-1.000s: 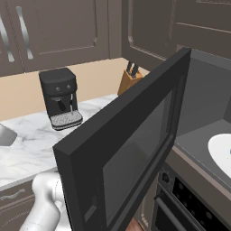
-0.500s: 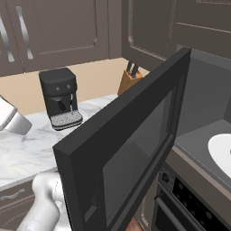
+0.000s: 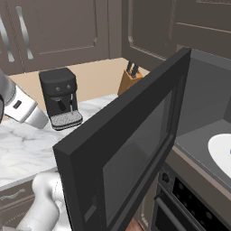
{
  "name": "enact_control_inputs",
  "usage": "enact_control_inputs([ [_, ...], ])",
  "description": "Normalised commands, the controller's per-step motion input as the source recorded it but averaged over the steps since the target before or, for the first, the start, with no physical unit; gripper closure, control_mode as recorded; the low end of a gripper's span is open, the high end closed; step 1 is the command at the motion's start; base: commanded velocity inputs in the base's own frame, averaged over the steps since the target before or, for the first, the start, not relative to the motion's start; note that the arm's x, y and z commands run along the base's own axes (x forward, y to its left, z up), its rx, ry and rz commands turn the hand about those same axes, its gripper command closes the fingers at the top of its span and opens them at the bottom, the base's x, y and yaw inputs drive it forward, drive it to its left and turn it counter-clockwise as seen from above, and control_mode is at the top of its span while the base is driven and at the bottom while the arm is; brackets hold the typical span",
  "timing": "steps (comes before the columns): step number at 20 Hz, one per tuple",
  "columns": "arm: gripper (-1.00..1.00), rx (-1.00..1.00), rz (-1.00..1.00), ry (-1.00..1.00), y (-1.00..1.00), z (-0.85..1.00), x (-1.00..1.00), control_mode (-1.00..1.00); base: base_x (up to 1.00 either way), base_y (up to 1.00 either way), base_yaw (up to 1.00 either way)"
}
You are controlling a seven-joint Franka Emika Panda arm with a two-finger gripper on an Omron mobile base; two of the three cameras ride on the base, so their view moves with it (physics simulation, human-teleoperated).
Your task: Pick the sweet potato from the counter and place it in the microwave. Then turn on the microwave.
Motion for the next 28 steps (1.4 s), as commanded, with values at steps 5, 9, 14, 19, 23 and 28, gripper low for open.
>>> enact_control_inputs([
  [5, -1.0, 0.0, -0.01, 0.13, -0.21, -0.02, 0.33, -1.0, 0.0, 0.0, 0.0],
  [9, -1.0, 0.0, 0.0, 0.08, -0.15, -0.04, 0.29, -1.0, 0.0, 0.0, 0.0],
  [14, -1.0, 0.0, 0.01, 0.0, -0.06, -0.09, 0.22, -1.0, 0.0, 0.0, 0.0],
  [19, -1.0, -0.02, 0.05, 0.0, 0.0, -0.15, 0.22, -1.0, 0.0, 0.0, 0.0],
  [23, -1.0, -0.04, 0.06, 0.0, 0.0, -0.21, 0.18, -1.0, 0.0, 0.0, 0.0],
  [28, -1.0, -0.05, 0.07, 0.0, -0.02, -0.2, 0.21, -1.0, 0.0, 0.0, 0.0],
])
